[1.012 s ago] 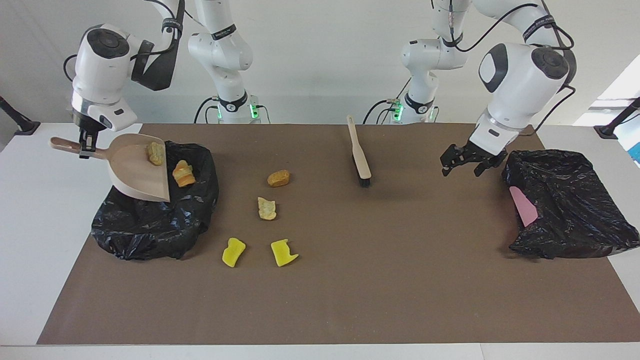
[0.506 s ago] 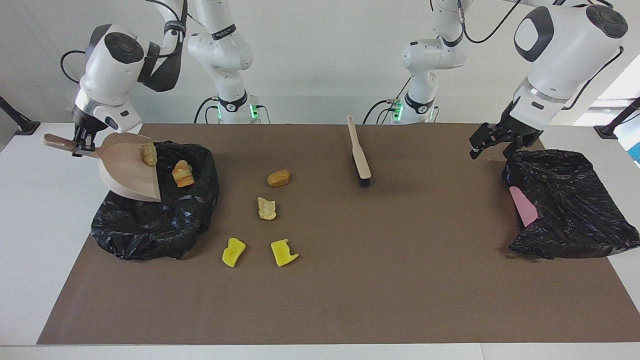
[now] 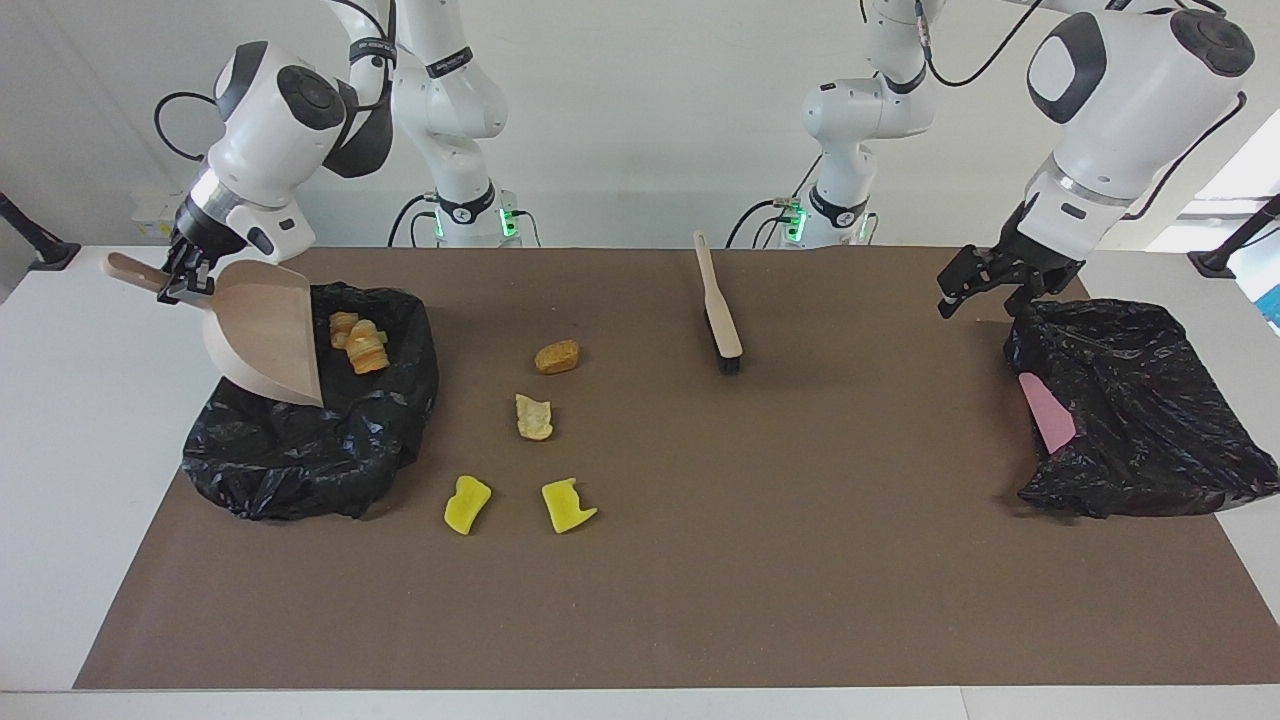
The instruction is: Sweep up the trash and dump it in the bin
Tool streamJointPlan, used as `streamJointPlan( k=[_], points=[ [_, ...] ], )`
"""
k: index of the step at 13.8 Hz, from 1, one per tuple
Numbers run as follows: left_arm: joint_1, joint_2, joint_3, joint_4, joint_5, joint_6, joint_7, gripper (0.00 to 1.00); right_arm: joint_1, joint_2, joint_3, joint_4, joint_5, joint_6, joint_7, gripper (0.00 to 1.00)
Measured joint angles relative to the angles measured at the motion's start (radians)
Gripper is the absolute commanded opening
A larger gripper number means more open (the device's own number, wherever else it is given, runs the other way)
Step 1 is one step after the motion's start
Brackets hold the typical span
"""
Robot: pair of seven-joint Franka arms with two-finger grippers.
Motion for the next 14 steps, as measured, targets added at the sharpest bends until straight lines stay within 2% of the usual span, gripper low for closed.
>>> streamJointPlan(
  k=[2, 6, 11, 14],
  points=[
    [-0.008, 0.0, 0.004, 0.007, 0.031, -0.011, 0.005, 1.0, 0.004, -0.015, 0.0, -0.013, -0.037, -0.013, 0.008, 0.0],
    [-0.172, -0.009, 0.152, 0.015, 0.058, -0.019, 0.045, 1.0, 0.062, -0.029, 0.001, 0.013, -0.068, -0.085, 0.018, 0.0],
    [-0.185, -0.021, 0.177, 0.015, 0.058, -0.029, 0.055, 1.0, 0.144, -0.012, 0.007, 0.129, -0.056, -0.107, 0.103, 0.0],
    [-0.185, -0.021, 0.179, 0.015, 0.058, -0.029, 0.055, 1.0, 0.186, 0.073, 0.022, 0.262, 0.08, -0.191, 0.204, 0.0]
  ],
)
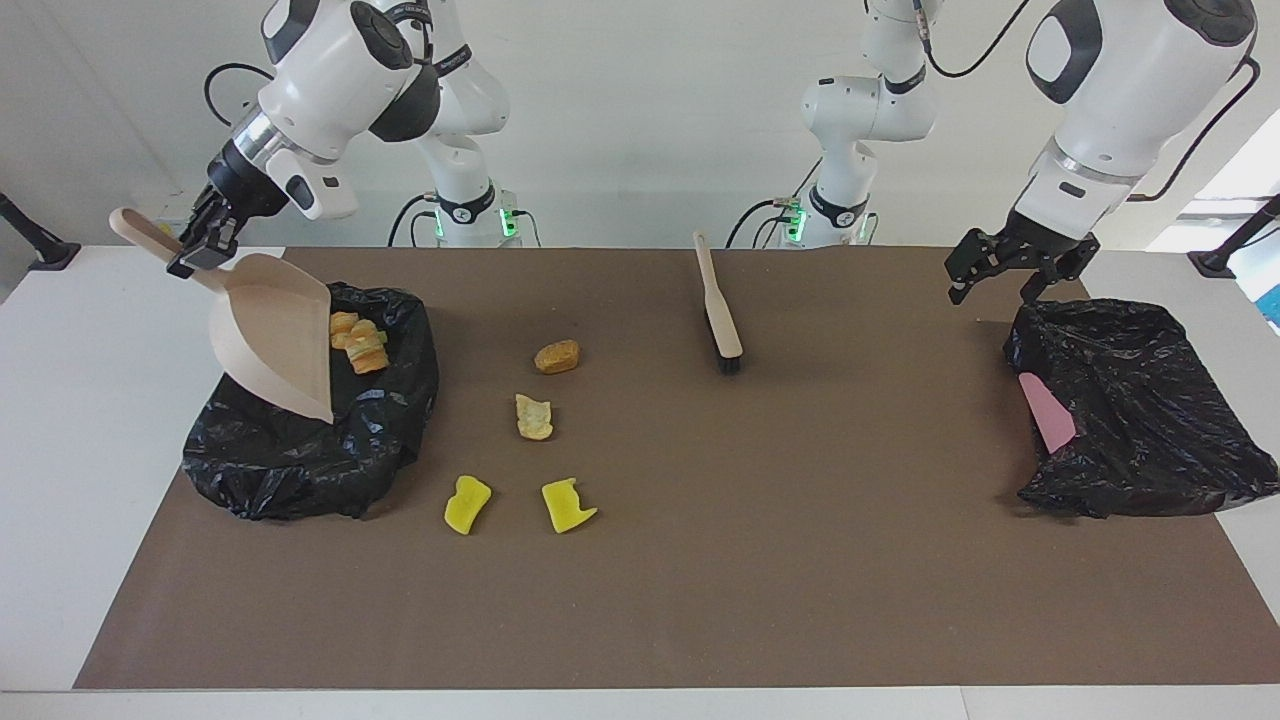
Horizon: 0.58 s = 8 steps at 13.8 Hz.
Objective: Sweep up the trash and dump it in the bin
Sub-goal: 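Carry the empty dustpan back toward the table center with the right gripper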
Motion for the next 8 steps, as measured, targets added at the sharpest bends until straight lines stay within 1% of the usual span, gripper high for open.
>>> streamJointPlan(
  k=[2, 5, 6, 8],
  points=[
    [0.0, 0.0, 0.0, 0.0, 0.0, 0.0, 0.0, 1.0, 0.03, 0.066, 0.007, 0.09, 0.095, -0.037, 0.096, 0.0],
    [0.0, 0.0, 0.0, 0.0, 0.0, 0.0, 0.0, 1.0, 0.116, 0.135, 0.009, 0.151, 0.159, -0.101, 0.333, 0.0],
    [0.0, 0.0, 0.0, 0.0, 0.0, 0.0, 0.0, 1.0, 0.157, 0.169, 0.01, 0.188, 0.18, -0.137, 0.42, 0.0],
    [0.0, 0.0, 0.001, 0.0, 0.0, 0.0, 0.0, 1.0, 0.218, 0.257, 0.011, 0.296, 0.236, -0.2, 0.576, 0.0]
  ],
)
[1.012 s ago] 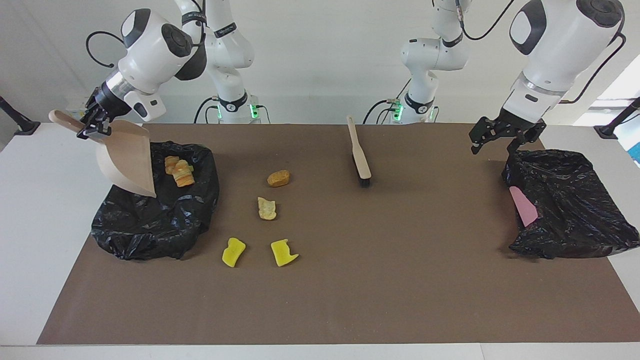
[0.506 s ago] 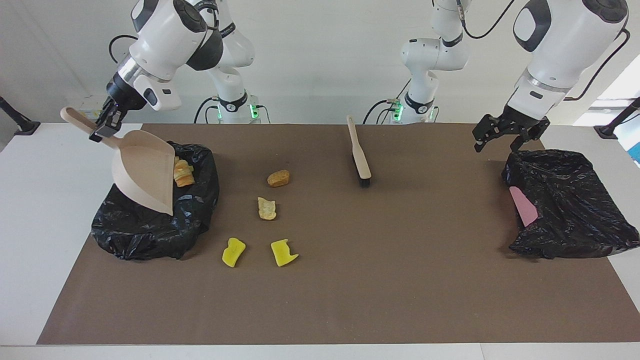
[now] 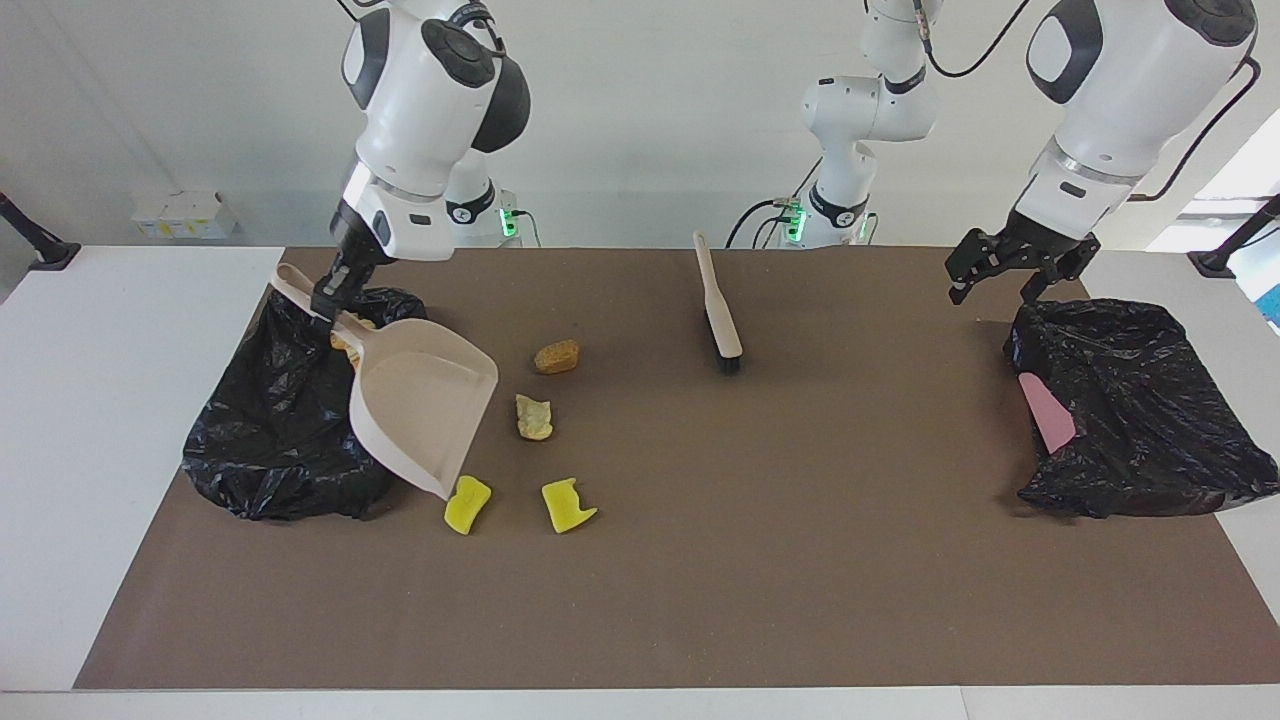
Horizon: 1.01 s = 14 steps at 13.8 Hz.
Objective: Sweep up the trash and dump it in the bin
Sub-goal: 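Carry the empty dustpan back toward the table center with the right gripper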
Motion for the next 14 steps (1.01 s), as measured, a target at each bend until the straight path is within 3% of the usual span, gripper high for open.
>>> streamJointPlan(
  k=[4, 8, 14],
  points=[
    [0.0, 0.0, 0.0, 0.0, 0.0, 0.0, 0.0, 1.0, 0.097, 0.198, 0.0, 0.21, 0.087, -0.046, 0.341, 0.0],
    [0.0, 0.0, 0.0, 0.0, 0.0, 0.0, 0.0, 1.0, 0.141, 0.334, 0.0, 0.352, 0.188, -0.047, 0.649, 0.0],
    [0.0, 0.0, 0.0, 0.0, 0.0, 0.0, 0.0, 1.0, 0.233, 0.482, 0.001, 0.437, 0.334, 0.07, 1.15, 0.0]
  ],
)
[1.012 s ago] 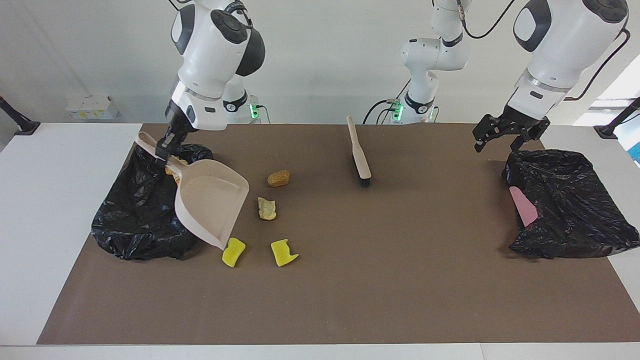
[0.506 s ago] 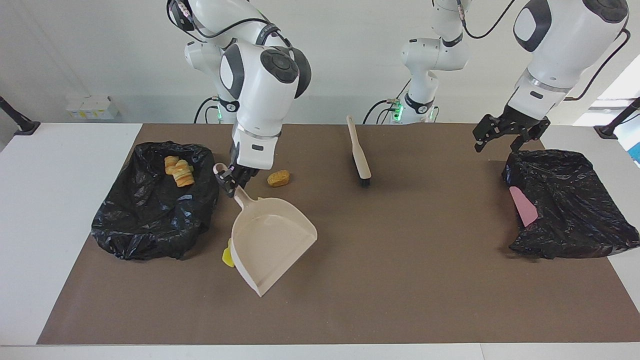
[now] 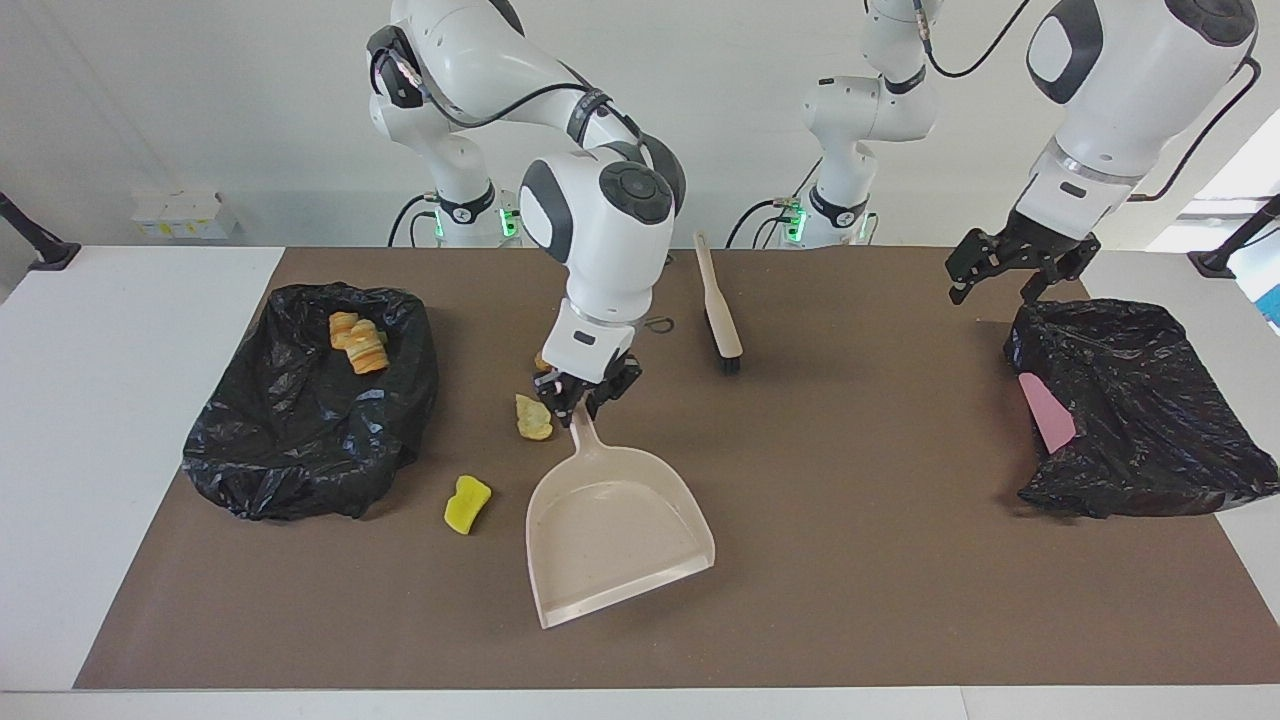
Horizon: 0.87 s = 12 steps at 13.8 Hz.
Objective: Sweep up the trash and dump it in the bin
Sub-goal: 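Carry the empty dustpan back toward the table center with the right gripper, then lower the dustpan onto the table with the right gripper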
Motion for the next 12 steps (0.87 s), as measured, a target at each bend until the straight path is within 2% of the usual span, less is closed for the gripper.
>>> streamJointPlan(
  k=[5, 12],
  points=[
    [0.0, 0.0, 0.0, 0.0, 0.0, 0.0, 0.0, 1.0, 0.096, 0.121, 0.007, 0.081, 0.038, 0.087, 0.271, 0.0],
    [0.0, 0.0, 0.001, 0.0, 0.0, 0.0, 0.0, 1.0, 0.186, 0.183, 0.01, 0.104, 0.092, 0.157, 0.393, 0.0]
  ],
)
